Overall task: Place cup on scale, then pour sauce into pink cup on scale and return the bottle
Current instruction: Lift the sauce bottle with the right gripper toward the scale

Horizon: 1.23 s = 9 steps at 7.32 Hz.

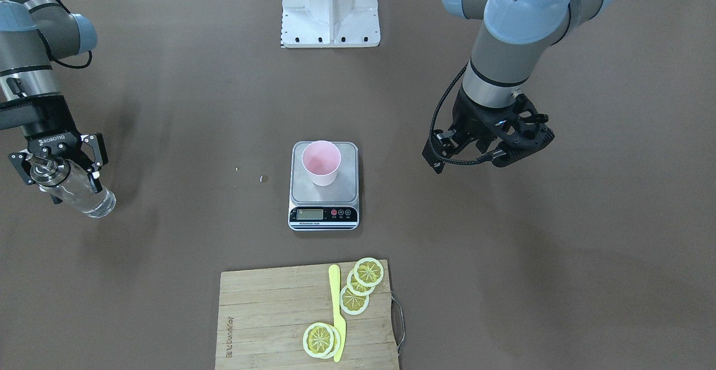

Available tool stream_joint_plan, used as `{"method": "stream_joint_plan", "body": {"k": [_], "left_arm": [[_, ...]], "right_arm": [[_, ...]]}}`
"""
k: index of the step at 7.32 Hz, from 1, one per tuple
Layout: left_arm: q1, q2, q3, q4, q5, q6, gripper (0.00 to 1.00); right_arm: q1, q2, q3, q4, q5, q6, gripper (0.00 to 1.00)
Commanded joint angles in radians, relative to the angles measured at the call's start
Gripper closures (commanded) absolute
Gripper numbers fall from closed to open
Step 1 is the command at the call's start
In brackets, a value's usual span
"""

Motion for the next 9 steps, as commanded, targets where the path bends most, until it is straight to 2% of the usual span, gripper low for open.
{"method": "stream_joint_plan", "body": {"k": [1, 2, 3, 4, 5, 7, 9], "left_arm": [[-0.018, 0.010, -0.004, 0.002, -0.001, 0.017, 0.02], [-0.027, 0.026, -0.004, -0.001, -0.003, 0.037, 0.02], [-0.045, 0.044, -0.004, -0.005, -0.003, 0.043, 0.02], [-0.068, 0.053, -0.006, -0.002, -0.019, 0.054, 0.02], [-0.091, 0.082, -0.009, -0.001, -0.048, 0.061, 0.02], [-0.120, 0.142, -0.027, -0.005, -0.050, 0.083, 0.02], [-0.149, 0.193, -0.032, -0.024, -0.087, 0.103, 0.02]], "right_arm": [[0.002, 0.072, 0.066, -0.221, -0.079, -0.055, 1.00], [-0.028, 0.085, 0.135, -0.337, -0.147, -0.148, 1.00], [-0.030, 0.103, 0.171, -0.403, -0.152, -0.166, 1.00], [-0.054, 0.112, 0.188, -0.419, -0.191, -0.216, 1.00], [-0.118, 0.117, 0.202, -0.442, -0.278, -0.221, 1.00], [-0.292, 0.164, 0.223, -0.546, -0.510, -0.221, 1.00], [-0.378, 0.168, 0.243, -0.641, -0.647, -0.247, 1.00]]}}
